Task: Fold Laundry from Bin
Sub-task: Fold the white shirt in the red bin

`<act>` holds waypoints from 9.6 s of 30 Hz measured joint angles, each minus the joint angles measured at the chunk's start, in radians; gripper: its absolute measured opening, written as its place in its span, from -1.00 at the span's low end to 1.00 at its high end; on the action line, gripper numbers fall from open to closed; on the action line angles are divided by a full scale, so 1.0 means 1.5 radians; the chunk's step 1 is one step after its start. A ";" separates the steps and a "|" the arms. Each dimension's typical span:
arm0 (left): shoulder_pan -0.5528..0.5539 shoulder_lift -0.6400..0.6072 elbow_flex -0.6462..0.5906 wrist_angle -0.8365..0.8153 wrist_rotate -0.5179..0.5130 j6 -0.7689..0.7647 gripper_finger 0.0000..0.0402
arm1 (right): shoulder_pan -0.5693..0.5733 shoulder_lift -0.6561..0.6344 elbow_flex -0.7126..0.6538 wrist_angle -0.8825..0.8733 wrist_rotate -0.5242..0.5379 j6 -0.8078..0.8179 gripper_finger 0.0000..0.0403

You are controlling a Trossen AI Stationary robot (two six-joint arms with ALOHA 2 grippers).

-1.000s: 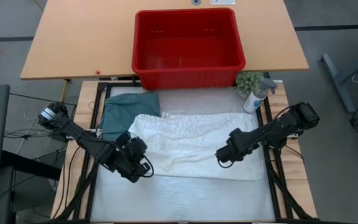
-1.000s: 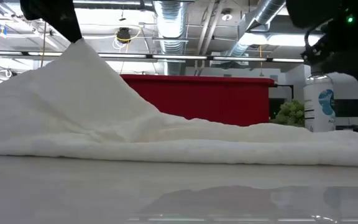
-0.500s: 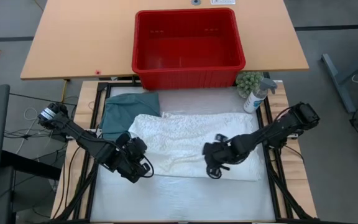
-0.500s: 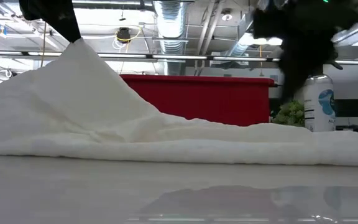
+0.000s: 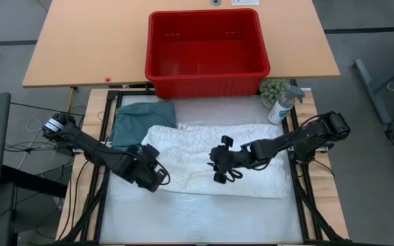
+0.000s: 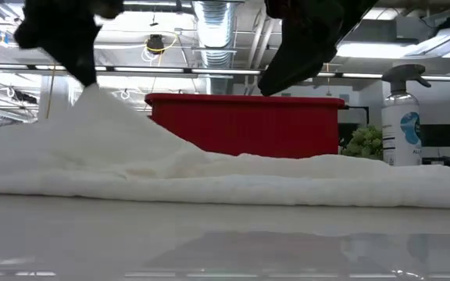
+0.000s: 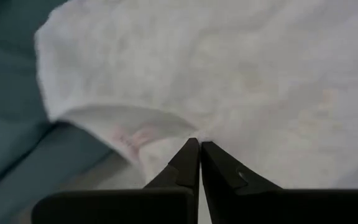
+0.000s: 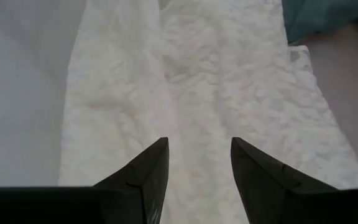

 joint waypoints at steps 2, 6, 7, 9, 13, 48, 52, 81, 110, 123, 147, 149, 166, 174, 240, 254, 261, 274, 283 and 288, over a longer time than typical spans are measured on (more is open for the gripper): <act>0.002 0.000 -0.032 0.002 0.005 -0.043 -1.00 | 0.000 0.000 0.000 0.000 -0.001 0.000 -0.04; 0.006 0.000 -0.066 0.026 0.080 -0.092 -1.00 | 0.006 0.000 0.000 -0.003 -0.005 0.000 -0.05; 0.002 0.000 -0.069 0.029 0.085 -0.093 -1.00 | 0.006 0.000 0.000 -0.004 -0.006 0.000 -0.05; -0.005 0.000 -0.070 0.020 0.078 -0.102 -1.00 | 0.006 0.000 0.000 -0.012 -0.007 0.000 -0.05; -0.009 -0.004 -0.061 0.017 0.010 -0.117 -1.00 | 0.006 0.000 0.000 -0.006 -0.008 0.000 -0.05; -0.005 -0.009 -0.046 -0.182 0.056 -0.059 -0.12 | 0.033 0.000 -0.001 0.011 -0.034 -0.010 -0.05; -0.106 -0.046 -0.046 -0.109 0.021 -0.158 -0.13 | 0.034 0.000 -0.001 -0.023 -0.034 0.004 -0.05; -0.246 -0.200 -0.355 0.180 -0.072 -0.461 -0.17 | 0.045 0.001 -0.058 -0.004 -0.035 0.053 -0.05; -0.262 -0.200 -0.333 0.333 0.081 -0.443 -1.00 | 0.046 0.001 -0.058 0.003 -0.035 0.060 -0.05; -0.261 -0.200 -0.332 0.269 0.066 -0.514 -1.00 | 0.083 0.000 -0.057 0.038 -0.089 -0.035 -0.02; -0.235 -0.226 -0.332 0.173 0.019 -0.499 -1.00 | 0.057 0.209 0.067 0.101 -0.087 -0.175 -0.02; -0.233 -0.226 -0.332 0.175 0.016 -0.494 -1.00 | 0.055 0.208 0.067 0.104 -0.085 -0.174 -0.03; -0.233 -0.249 -0.332 0.185 0.011 -0.458 -1.00 | 0.054 0.249 0.092 0.107 -0.051 -0.206 -0.03; -0.233 -0.251 -0.332 0.179 0.008 -0.456 -1.00 | 0.052 0.249 0.123 0.168 -0.029 -0.241 -0.03; -0.233 -0.251 -0.333 0.184 -0.017 -0.454 -1.00 | -0.004 0.412 0.324 0.037 -0.120 -0.581 -0.23; -0.233 -0.251 -0.333 0.184 -0.016 -0.455 -1.00 | -0.006 0.415 0.323 0.033 -0.133 -0.562 -0.90; -0.233 -0.251 -0.333 0.185 0.004 -0.458 -1.00 | -0.012 0.413 0.323 0.030 -0.099 -0.505 -0.91; -0.233 -0.251 -0.333 0.199 0.001 -0.456 -1.00 | -0.035 0.411 0.400 -0.091 -0.089 -0.505 -0.92; -0.233 -0.251 -0.333 0.198 0.000 -0.459 -1.00 | -0.043 0.413 0.397 -0.196 -0.085 -0.527 -0.92; -0.233 -0.251 -0.333 0.198 -0.014 -0.459 -1.00 | -0.054 0.413 0.395 -0.176 -0.087 -0.481 -0.83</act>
